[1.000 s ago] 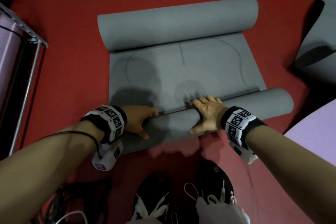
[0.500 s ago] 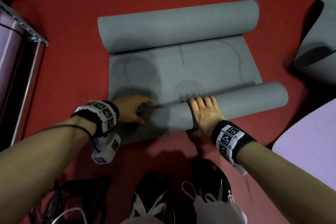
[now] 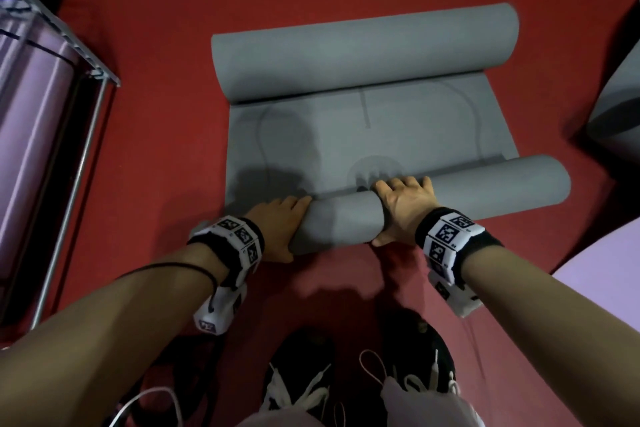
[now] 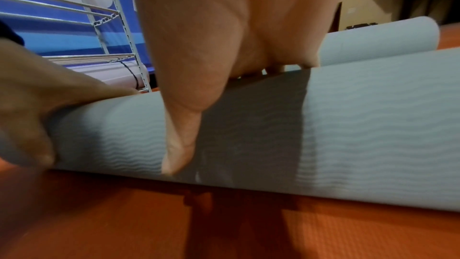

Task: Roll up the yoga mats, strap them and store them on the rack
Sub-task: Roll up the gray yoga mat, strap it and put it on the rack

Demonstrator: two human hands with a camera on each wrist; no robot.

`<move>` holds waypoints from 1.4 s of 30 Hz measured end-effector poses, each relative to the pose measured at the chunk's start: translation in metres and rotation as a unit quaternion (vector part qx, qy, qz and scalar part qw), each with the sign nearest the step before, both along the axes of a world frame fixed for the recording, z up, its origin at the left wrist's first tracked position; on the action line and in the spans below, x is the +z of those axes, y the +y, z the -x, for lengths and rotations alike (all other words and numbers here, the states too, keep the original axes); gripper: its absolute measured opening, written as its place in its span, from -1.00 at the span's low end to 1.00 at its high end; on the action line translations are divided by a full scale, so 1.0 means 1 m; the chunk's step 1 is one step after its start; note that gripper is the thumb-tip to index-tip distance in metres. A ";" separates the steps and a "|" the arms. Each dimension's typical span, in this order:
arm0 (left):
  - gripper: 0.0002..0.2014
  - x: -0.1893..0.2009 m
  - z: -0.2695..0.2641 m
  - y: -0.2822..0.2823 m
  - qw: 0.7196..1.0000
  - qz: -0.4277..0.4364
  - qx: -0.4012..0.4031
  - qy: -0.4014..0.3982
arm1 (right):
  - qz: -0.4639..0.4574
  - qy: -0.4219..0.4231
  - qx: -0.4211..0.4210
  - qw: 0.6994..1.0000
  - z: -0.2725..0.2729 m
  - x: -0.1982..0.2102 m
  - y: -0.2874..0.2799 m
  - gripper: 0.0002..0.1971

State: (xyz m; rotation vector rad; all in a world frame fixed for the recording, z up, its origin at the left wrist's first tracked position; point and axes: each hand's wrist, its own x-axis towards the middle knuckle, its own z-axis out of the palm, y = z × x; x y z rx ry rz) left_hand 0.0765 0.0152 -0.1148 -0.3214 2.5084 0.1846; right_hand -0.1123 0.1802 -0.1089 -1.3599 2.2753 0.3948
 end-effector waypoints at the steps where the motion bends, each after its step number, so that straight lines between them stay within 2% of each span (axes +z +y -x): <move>1: 0.20 0.002 0.002 -0.003 1.000 -0.016 0.002 -0.007 | 0.000 -0.008 -0.001 1.000 0.001 0.001 0.001 0.02; 7: 0.23 0.004 -0.001 0.001 0.995 -0.075 0.004 -0.065 | -0.024 -0.051 -0.003 0.998 -0.009 0.001 0.019 0.11; 11: 0.18 0.005 -0.004 0.005 0.994 -0.090 0.002 -0.061 | -0.016 -0.044 0.000 0.999 -0.021 0.002 0.031 0.11; 14: 0.11 0.004 -0.004 0.009 0.989 -0.117 0.005 -0.087 | -0.014 -0.045 -0.004 0.999 -0.029 0.001 0.040 0.17; 19: -0.13 0.001 0.002 0.007 0.974 -0.189 0.047 -0.119 | 0.113 0.075 -0.025 0.990 -0.060 -0.015 0.061 0.22; 21: -0.13 0.001 0.007 0.005 0.973 -0.199 0.036 -0.110 | 0.152 0.087 -0.024 0.984 -0.070 -0.021 0.066 0.25; 23: -0.02 0.000 0.008 0.000 0.982 -0.153 -0.005 -0.110 | 0.175 0.083 -0.024 0.981 -0.069 -0.024 0.066 0.24; 27: 0.09 0.006 0.014 -0.022 0.988 -0.117 -0.006 -0.098 | 0.157 0.051 0.002 0.986 -0.047 -0.023 0.053 0.08; 29: 0.11 0.011 0.017 -0.031 0.992 -0.102 0.002 -0.078 | 0.148 0.035 0.011 0.988 -0.036 -0.023 0.046 0.08; 33: -0.02 0.014 0.013 -0.040 0.992 -0.116 0.039 -0.028 | 0.143 0.008 0.007 0.990 -0.025 -0.022 0.039 0.14; 36: -0.16 0.012 0.008 -0.043 0.988 -0.140 0.071 0.002 | 0.147 0.043 -0.009 0.988 -0.028 -0.019 0.040 0.10; 40: -0.24 0.010 0.005 -0.044 0.980 -0.176 0.096 0.015 | 0.121 0.080 -0.001 0.989 -0.032 -0.021 0.044 0.28; 42: -0.27 0.009 0.003 -0.047 0.976 -0.184 0.116 0.029 | 0.098 0.093 0.017 0.991 -0.028 -0.020 0.039 0.29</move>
